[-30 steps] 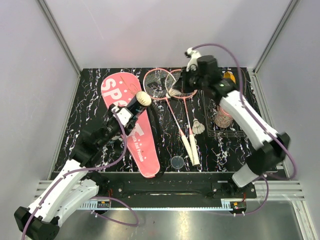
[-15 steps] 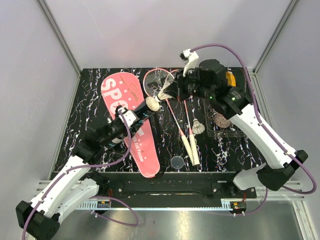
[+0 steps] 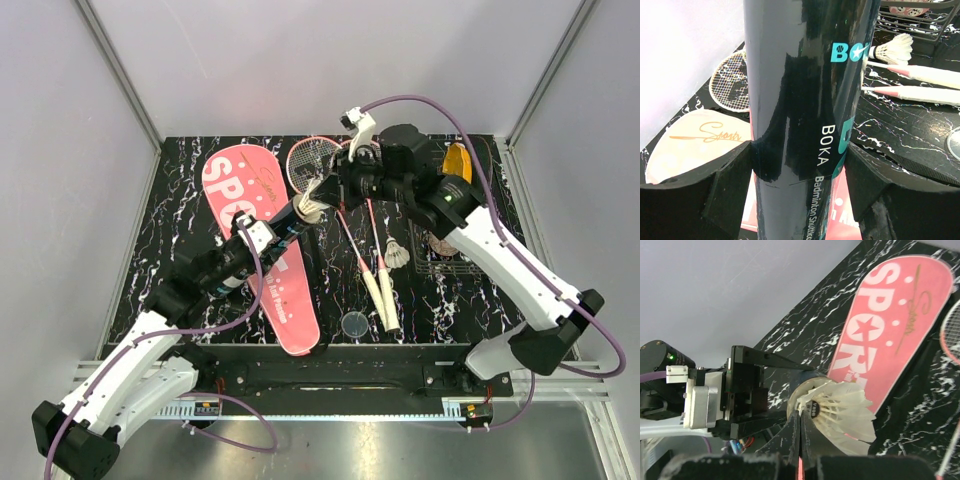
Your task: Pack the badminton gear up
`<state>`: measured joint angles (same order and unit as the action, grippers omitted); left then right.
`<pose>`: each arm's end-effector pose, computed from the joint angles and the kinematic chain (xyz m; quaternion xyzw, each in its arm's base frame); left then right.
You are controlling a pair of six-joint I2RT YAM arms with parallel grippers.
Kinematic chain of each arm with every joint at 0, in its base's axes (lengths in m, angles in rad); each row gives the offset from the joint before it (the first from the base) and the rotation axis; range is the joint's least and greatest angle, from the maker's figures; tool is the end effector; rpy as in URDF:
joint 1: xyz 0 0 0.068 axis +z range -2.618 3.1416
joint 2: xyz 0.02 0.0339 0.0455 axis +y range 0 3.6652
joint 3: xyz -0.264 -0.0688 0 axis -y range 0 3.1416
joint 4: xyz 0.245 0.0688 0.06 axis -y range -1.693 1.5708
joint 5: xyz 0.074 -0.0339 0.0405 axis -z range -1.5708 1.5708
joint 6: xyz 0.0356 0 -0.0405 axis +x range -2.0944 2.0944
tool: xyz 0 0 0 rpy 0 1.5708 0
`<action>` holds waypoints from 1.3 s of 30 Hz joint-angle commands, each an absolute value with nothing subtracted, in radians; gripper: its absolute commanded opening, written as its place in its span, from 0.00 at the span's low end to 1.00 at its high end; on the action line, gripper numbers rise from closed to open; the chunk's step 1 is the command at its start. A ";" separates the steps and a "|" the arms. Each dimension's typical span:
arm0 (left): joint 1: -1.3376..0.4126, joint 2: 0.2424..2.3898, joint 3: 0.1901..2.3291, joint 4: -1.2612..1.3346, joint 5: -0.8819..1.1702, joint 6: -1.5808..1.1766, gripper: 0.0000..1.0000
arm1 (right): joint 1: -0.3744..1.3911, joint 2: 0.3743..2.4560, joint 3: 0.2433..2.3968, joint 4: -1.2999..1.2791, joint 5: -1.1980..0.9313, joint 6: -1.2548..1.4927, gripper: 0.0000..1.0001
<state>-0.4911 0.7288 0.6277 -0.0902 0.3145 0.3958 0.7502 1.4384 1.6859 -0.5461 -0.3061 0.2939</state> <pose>0.1524 -0.0940 0.3038 0.4169 0.6454 -0.1506 0.6220 0.2203 0.2200 0.4616 -0.2680 0.7539 0.3991 0.4478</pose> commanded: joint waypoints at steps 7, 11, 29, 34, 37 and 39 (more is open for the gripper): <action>-0.492 0.719 0.672 -0.046 0.348 0.400 0.00 | 0.762 1.500 1.663 -0.428 -0.549 0.419 0.40; -0.492 0.716 0.672 -0.046 0.348 0.397 0.00 | 0.756 1.482 1.660 -0.426 -0.551 0.433 0.57; -0.494 0.715 0.673 -0.041 0.356 0.390 0.00 | 0.676 1.503 1.629 -0.537 -0.403 0.405 0.04; -0.494 0.723 0.675 -0.040 0.357 0.387 0.00 | 0.699 1.554 1.638 -0.494 -0.426 0.416 0.01; -0.494 0.727 0.676 -0.038 0.362 0.384 0.00 | 0.719 1.591 1.649 -0.470 -0.442 0.426 0.00; -0.494 0.732 0.678 -0.040 0.367 0.385 0.00 | 0.735 1.624 1.652 -0.453 -0.449 0.437 0.00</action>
<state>-0.4908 0.7296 0.6277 -0.1143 0.3237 0.3889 0.7025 1.5875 1.6318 -0.5323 -0.4179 0.4183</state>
